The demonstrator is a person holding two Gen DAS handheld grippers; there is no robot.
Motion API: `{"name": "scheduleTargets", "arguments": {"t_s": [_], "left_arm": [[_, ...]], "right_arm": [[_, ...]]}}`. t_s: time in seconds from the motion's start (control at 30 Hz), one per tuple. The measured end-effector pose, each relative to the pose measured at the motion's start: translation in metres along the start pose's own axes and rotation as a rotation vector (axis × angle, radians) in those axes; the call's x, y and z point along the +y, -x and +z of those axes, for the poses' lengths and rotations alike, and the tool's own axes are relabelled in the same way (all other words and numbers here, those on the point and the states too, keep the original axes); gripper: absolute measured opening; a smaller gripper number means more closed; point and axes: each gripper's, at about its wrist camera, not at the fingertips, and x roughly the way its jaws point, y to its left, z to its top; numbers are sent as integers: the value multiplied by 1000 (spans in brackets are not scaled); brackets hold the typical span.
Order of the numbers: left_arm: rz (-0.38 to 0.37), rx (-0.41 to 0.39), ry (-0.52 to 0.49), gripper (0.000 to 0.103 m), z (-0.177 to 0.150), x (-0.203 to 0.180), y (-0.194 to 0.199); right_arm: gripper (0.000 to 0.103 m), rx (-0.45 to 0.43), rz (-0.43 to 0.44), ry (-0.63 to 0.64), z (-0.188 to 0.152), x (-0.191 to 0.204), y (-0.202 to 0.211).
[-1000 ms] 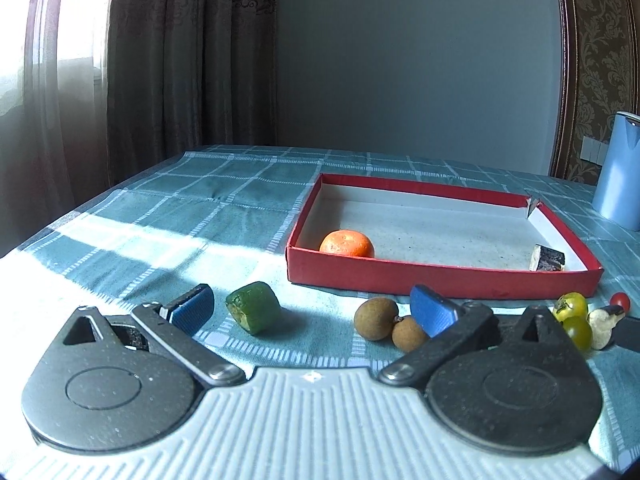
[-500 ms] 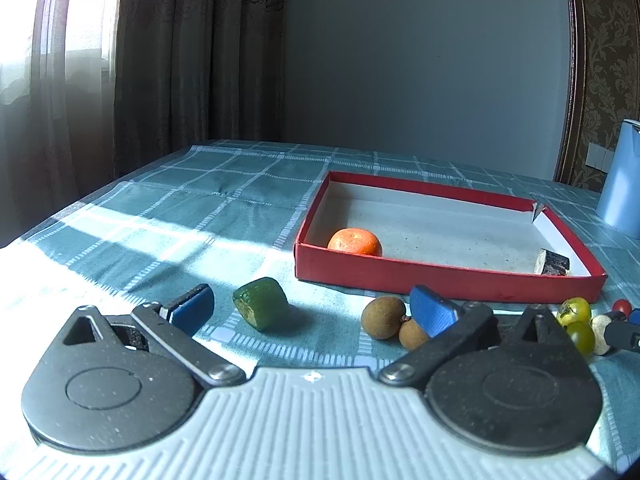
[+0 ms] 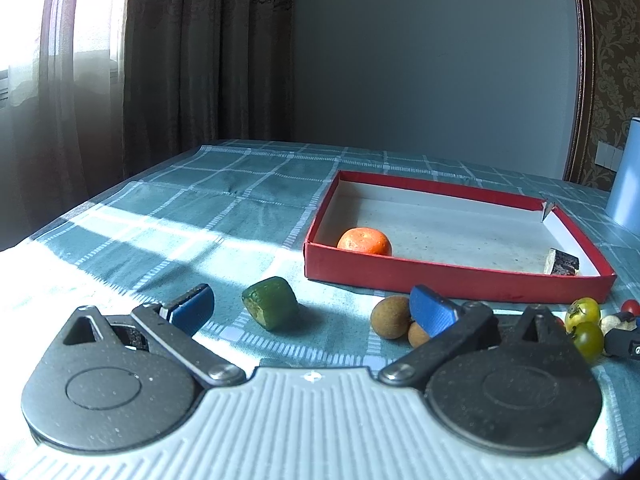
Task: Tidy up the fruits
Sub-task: 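Grasp the second dark eggplant piece with the right gripper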
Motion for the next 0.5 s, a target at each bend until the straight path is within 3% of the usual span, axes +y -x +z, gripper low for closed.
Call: {"name": "scheduleTargets", "arguments": {"t_s": [0.1, 0.33, 0.5], "left_arm": [[-1, 0, 0, 103, 0, 0, 0], [-1, 0, 0, 103, 0, 1, 0], [1, 2, 0, 103, -1, 1, 1]], "right_arm": [[58, 10, -6, 0, 0, 0, -2], [36, 45, 3, -5, 1, 0, -8], [35, 24, -9, -14, 0, -1, -4]]}}
